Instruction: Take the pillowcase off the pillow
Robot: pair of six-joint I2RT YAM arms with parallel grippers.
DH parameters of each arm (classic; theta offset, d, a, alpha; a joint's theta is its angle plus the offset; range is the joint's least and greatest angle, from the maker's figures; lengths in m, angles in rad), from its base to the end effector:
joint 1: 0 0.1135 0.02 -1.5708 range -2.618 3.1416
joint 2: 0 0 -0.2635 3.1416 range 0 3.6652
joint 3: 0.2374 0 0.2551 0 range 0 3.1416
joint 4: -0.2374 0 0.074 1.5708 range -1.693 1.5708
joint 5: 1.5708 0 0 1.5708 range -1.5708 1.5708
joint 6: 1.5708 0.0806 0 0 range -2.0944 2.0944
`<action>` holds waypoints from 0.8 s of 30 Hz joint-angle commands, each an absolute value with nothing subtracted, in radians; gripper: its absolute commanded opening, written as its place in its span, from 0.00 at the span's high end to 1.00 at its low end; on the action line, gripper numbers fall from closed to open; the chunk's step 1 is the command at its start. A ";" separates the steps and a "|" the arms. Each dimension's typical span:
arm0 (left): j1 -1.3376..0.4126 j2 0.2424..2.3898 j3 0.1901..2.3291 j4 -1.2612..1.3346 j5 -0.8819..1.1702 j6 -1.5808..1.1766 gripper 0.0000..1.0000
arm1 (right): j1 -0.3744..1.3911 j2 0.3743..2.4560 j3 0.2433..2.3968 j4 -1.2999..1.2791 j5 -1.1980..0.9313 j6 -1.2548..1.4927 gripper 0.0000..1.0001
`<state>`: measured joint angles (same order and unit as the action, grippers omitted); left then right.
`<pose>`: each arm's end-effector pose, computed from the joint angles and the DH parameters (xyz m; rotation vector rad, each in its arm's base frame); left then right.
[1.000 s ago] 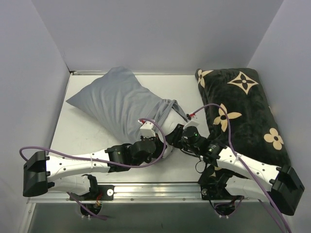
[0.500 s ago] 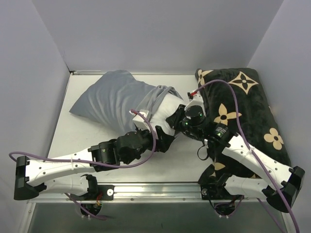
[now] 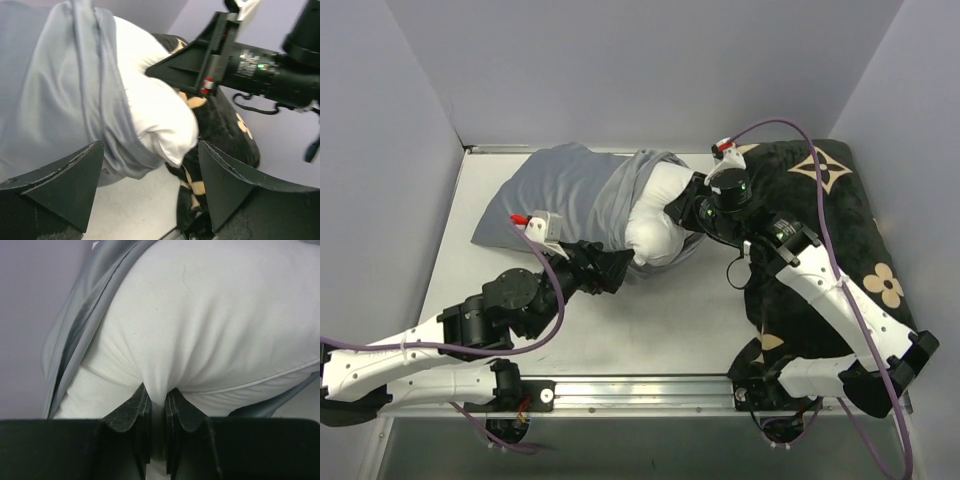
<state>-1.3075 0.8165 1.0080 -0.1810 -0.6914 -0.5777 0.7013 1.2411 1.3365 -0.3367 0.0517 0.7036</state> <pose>0.1037 -0.1871 0.4130 0.0260 1.6419 -0.9351 0.2516 0.2070 0.4092 0.0411 1.9163 0.9326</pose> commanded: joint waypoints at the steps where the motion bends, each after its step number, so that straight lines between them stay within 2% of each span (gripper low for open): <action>1: -1.309 0.857 1.066 -0.299 -0.830 -0.578 0.16 | 0.695 1.247 1.497 -0.282 0.043 0.672 1.00; 7: -1.296 0.871 0.982 -0.264 -0.956 -0.601 0.14 | 0.692 1.298 1.601 -0.327 0.029 0.664 1.00; 10: -1.250 0.856 0.956 -0.259 -0.983 -0.629 0.20 | 0.692 1.307 1.647 -0.350 0.035 0.658 1.00; 13: -1.200 0.830 0.928 -0.247 -0.947 -0.637 0.21 | 0.690 1.307 1.666 -0.362 0.040 0.653 1.00; 17: -1.114 0.766 0.891 -0.225 -0.914 -0.607 0.14 | 0.684 1.304 1.700 -0.386 0.048 0.644 1.00; 19: -1.048 0.756 0.888 -0.235 -0.833 -0.601 0.13 | 0.681 1.305 1.707 -0.394 0.046 0.641 1.00; 21: -0.929 0.746 0.884 -0.215 -0.699 -0.586 0.13 | 0.677 1.304 1.710 -0.396 0.041 0.643 1.00; 22: -0.895 0.749 0.887 -0.206 -0.563 -0.578 0.13 | 0.675 1.305 1.710 -0.399 0.040 0.643 1.00; 24: -0.809 0.784 0.897 -0.198 -0.462 -0.575 0.13 | 0.675 1.307 1.720 -0.400 0.037 0.643 1.00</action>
<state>-0.8982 0.7582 0.8825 -0.2447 -0.6842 -0.6064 0.6830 1.3338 1.6451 -0.4980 0.0360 0.6518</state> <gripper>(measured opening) 0.871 0.115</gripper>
